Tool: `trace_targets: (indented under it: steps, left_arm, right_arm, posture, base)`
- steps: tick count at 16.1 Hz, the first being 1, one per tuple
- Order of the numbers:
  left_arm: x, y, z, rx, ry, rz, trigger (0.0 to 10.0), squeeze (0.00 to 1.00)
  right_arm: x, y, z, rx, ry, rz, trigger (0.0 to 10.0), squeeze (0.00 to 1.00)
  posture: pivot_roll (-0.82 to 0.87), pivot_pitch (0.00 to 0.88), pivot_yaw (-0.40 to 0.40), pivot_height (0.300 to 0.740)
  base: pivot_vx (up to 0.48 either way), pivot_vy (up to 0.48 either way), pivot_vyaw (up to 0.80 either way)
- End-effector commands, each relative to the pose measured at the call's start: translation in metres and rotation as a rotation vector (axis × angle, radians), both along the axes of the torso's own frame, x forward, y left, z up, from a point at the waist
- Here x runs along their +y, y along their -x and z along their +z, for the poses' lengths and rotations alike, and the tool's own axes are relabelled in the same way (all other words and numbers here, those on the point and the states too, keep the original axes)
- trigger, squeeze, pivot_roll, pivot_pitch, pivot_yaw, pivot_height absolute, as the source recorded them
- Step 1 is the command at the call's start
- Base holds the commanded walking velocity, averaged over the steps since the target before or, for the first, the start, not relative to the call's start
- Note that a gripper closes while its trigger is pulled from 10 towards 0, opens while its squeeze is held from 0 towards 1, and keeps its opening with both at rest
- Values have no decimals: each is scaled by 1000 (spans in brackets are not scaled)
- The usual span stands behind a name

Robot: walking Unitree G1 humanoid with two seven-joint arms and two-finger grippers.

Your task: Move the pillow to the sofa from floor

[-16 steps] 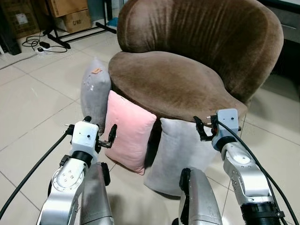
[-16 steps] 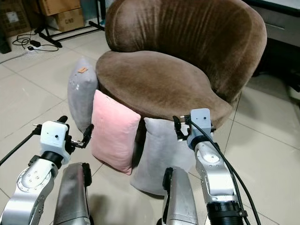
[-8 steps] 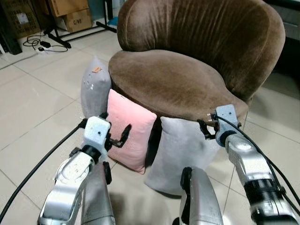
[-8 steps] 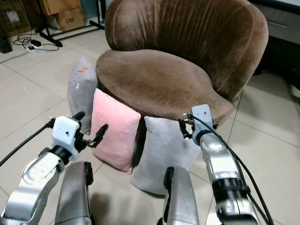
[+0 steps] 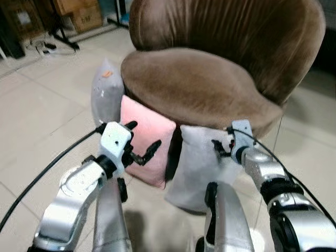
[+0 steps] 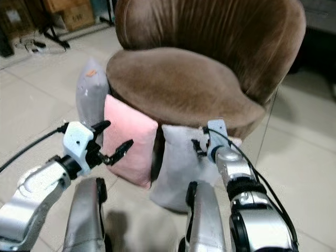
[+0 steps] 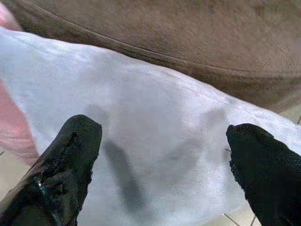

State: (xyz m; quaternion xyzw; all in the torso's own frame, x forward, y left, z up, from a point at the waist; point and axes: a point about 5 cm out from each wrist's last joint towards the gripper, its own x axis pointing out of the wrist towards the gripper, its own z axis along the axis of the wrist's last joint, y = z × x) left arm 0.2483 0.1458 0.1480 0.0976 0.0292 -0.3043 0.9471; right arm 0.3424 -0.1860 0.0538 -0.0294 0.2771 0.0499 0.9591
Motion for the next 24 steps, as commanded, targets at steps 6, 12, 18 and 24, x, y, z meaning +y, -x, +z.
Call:
trace_targets:
  steps: [6, 12, 18, 24]
  left_arm:
    - [6, 30, 13, 58, -31, -32, 10000, 0]
    - [26, 61, 10, 160, -93, -8, 10000, 0]
    - [28, 68, 13, 180, -98, -9, 10000, 0]
    - [27, 66, 14, 181, -90, -5, 10000, 0]
  right_arm:
    - [6, -6, 3, -87, -129, -110, 10000, 0]
    - [32, -8, 1, -97, -177, -133, 0, 0]
    - [43, -9, 1, -98, -191, -134, 0, 0]
    - [46, -10, 2, -95, -180, -125, 0, 0]
  posture:
    - [49, 232, -57, 446]
    - [61, 289, -56, 446]
    - [72, 282, -59, 446]
    - [81, 275, -64, 446]
  base:
    - [0, 0, 0]
    - [0, 0, 0]
    - [0, 0, 0]
    - [0, 0, 0]
